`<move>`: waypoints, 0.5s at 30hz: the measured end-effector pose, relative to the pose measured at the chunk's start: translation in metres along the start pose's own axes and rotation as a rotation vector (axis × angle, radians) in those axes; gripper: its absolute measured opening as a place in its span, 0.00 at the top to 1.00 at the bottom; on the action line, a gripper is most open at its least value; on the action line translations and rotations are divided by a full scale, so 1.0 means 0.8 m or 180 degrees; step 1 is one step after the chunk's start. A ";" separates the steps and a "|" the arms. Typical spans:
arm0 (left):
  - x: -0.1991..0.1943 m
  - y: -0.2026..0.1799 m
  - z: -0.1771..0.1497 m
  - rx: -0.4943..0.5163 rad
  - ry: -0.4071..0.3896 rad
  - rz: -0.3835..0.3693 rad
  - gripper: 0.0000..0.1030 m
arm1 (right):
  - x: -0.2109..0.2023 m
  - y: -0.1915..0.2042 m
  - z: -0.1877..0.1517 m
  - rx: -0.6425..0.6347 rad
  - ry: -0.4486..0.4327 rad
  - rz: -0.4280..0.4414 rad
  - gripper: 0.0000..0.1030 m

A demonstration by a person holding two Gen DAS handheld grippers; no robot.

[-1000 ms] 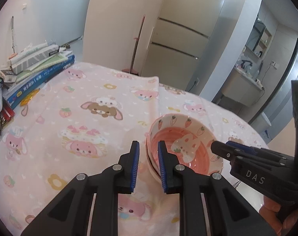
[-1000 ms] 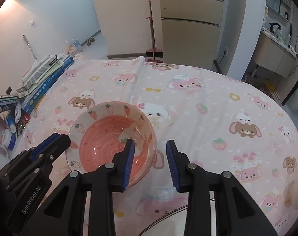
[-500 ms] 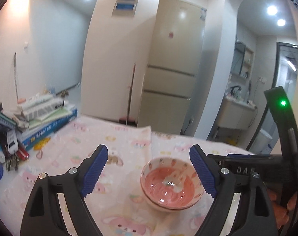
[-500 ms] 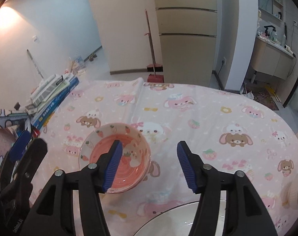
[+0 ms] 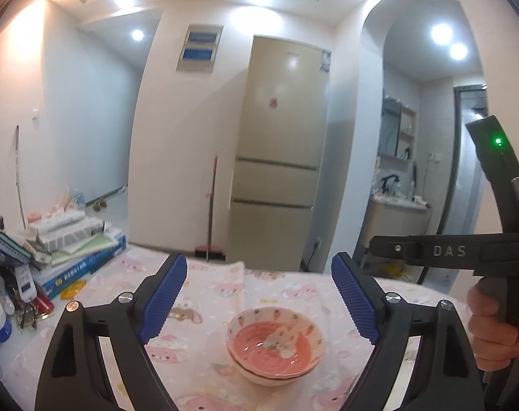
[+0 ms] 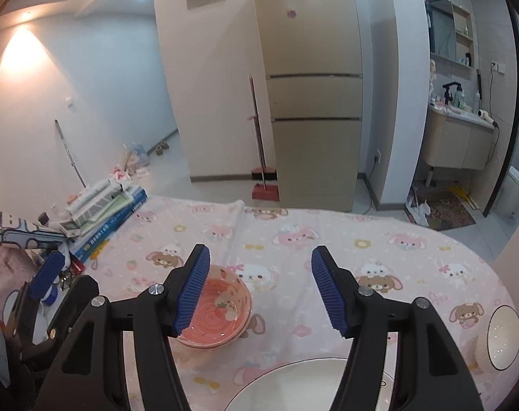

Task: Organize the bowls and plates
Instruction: 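Raise both tools and swing them toward the white bowl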

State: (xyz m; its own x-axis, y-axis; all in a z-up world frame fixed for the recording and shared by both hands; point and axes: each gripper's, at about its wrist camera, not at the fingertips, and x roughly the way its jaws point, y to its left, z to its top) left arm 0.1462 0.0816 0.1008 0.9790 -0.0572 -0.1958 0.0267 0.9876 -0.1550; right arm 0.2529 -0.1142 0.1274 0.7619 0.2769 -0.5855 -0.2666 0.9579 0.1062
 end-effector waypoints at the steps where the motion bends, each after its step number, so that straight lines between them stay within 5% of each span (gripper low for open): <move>1: -0.009 -0.005 0.004 0.0023 -0.0061 -0.0024 0.14 | -0.010 0.001 0.001 -0.0001 -0.0056 0.0026 0.40; 7: -0.061 -0.038 0.033 0.0240 -0.0344 -0.0047 0.14 | -0.080 0.005 0.006 -0.0055 -0.0467 0.0127 0.39; 15: -0.107 -0.074 0.070 0.0232 -0.0406 -0.0176 0.14 | -0.196 -0.007 -0.009 -0.0126 -0.1204 0.0047 0.34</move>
State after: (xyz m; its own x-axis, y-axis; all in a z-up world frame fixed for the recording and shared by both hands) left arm 0.0720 0.0364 0.1808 0.9932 -0.0971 -0.0635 0.0912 0.9917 -0.0906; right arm 0.1302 -0.1636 0.2128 0.9199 0.3060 -0.2452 -0.2962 0.9520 0.0770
